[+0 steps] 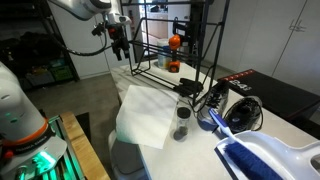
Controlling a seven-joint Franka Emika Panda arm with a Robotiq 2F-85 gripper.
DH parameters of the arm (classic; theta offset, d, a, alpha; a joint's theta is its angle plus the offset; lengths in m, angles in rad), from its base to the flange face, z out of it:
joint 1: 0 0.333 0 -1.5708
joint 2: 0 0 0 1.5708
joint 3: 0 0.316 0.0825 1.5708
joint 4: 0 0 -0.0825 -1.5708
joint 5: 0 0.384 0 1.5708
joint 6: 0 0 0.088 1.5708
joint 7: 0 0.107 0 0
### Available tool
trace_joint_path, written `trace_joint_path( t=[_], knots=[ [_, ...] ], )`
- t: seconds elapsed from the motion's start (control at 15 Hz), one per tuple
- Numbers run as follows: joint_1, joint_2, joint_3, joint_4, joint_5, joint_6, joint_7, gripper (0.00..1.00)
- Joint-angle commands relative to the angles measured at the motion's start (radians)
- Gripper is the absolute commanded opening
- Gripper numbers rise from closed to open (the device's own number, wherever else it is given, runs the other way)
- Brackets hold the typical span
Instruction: Hang the white paper on the black stand.
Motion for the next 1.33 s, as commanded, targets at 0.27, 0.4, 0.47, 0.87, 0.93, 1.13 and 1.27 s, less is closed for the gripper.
trace_joint_path(
  t=[0.27,0.4,0.47,0.87,0.93,1.13,1.27],
  knots=[
    [0.034,0.031,0.008,-0.084,-0.141,0.07,0.001,1.0],
    [0.034,0.029,0.008,-0.084,-0.143,0.07,0.0,1.0],
    [0.032,0.05,0.015,-0.082,-0.195,0.086,0.028,1.0],
    [0.055,0.129,0.005,-0.149,-0.374,0.226,-0.079,1.0],
    [0.055,0.143,0.002,-0.165,-0.398,0.253,-0.093,1.0],
    [0.053,0.17,-0.009,-0.205,-0.423,0.294,-0.15,1.0],
    [0.052,0.188,-0.017,-0.219,-0.446,0.301,-0.177,1.0]
  ],
)
